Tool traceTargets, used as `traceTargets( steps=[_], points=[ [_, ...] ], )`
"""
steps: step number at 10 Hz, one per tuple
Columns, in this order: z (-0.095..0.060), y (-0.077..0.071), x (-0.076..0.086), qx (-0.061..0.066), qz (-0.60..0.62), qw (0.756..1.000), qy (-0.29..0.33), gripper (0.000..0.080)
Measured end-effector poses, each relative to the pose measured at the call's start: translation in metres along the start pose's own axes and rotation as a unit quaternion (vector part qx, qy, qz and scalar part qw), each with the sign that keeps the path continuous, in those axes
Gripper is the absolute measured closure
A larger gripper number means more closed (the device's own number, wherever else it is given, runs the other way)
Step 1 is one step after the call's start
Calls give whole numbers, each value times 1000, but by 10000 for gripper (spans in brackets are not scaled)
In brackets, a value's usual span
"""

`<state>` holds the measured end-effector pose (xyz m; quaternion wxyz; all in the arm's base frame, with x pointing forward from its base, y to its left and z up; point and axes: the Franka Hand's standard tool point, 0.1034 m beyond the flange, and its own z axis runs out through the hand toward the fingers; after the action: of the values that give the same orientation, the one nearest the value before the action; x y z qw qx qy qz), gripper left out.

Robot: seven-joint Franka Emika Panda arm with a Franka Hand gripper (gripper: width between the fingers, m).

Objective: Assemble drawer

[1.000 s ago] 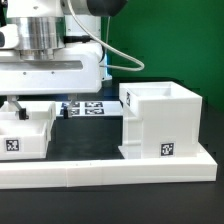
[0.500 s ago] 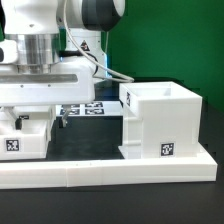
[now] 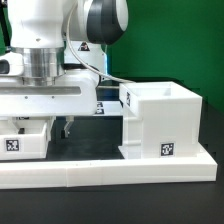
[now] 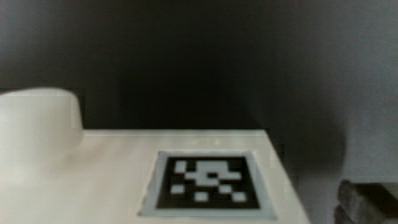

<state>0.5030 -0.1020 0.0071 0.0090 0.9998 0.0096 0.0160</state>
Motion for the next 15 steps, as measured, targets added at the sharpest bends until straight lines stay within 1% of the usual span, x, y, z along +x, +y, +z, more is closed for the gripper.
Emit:
traceTargets(
  steps=[2,3,4,6,7,8,15],
  points=[
    [0,2,-1,-1,2,1000,0,150],
    [0,2,-1,-1,2,1000,0,257],
    [0,2,-1,-1,2,1000,0,257],
    [1,1,-1,0,1,1000,0,626],
    [1,-1,-1,1,0,1000,-1,626],
    [1,-3,0,2,-1,1000,0,757],
    [1,-2,-1,2,-1,1000,0,758]
  ],
)
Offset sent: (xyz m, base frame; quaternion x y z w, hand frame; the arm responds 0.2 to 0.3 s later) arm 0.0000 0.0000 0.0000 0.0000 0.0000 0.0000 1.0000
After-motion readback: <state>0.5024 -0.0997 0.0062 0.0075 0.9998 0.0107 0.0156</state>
